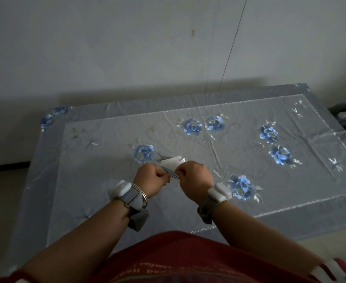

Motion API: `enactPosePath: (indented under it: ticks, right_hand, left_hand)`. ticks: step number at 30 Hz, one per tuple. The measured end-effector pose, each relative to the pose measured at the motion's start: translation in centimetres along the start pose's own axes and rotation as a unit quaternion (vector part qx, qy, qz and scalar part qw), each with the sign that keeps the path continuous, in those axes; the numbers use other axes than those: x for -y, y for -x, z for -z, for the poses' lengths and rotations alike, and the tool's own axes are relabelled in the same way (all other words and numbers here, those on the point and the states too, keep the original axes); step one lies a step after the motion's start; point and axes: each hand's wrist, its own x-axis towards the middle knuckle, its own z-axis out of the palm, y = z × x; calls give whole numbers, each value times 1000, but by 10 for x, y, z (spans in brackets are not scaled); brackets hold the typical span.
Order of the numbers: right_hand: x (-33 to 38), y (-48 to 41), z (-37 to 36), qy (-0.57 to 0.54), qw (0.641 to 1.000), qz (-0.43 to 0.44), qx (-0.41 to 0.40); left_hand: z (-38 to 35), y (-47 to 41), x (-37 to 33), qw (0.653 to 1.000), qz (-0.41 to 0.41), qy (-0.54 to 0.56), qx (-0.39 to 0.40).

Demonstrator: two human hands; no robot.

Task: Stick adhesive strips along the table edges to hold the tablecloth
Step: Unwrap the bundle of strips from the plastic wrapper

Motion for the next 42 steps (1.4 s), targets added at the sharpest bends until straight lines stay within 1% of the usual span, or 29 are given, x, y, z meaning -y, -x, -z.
enactPosePath:
  ticks: [3, 6, 9, 11, 13, 15, 17, 19, 22, 25, 28, 32, 34, 38, 40, 42]
  right_hand:
    - [1, -3, 0, 0, 1000, 0, -14]
    - [1, -6, 0, 4, 999, 6, -44]
    - [2, -6, -2, 8, 997, 9, -77]
    - [1, -8, 1, -3, 996, 13, -84]
    - [0, -13, 8, -40, 997, 24, -62]
    - [-1, -19, 21, -64, 997, 41, -17]
    - [-3, -25, 32, -56, 997, 58, 18]
    - [-4, -26, 38, -30, 997, 68, 38]
    - [-1, -24, 39, 8, 997, 72, 36]
    - [-2, -23, 36, -9, 997, 65, 27]
    - [-3, -24, 35, -9, 997, 62, 45]
    - [1, -21, 36, 49, 995, 64, 54]
    - [3, -18, 33, 57, 996, 60, 45]
    - [-7, -23, 33, 4, 1000, 7, -19]
    - [-16, -29, 42, -15, 999, -12, -50]
    - [-20, -33, 51, -23, 996, 6, -85]
  left_hand:
    - [3, -4, -5, 1000, -8, -10, -3]
    - [6, -7, -10, 1000, -9, -28, -6]
    - [6, -9, -13, 1000, -5, -21, -10]
    - [8, -11, -16, 999, -13, -27, -15]
    - [12, -13, -19, 999, -17, -17, -25]
    - [15, -13, -20, 999, -13, 12, -43]
    - [15, -12, -21, 998, 0, 44, -50]
    - [15, -12, -22, 998, -1, 51, -45]
    - [13, -12, -23, 999, -1, 32, -36]
    - [16, -12, -24, 999, 1, 27, -35]
    - [15, -10, -23, 999, -6, 22, -34]
    - [7, -8, -17, 999, 8, 24, -36]
    - [7, -8, -16, 999, -7, 13, -40]
    - [2, 1, -16, 998, -42, -44, 18]
    - [-6, 7, -12, 999, -31, -43, -5]
    - [-9, 7, -5, 999, -9, -7, -45]
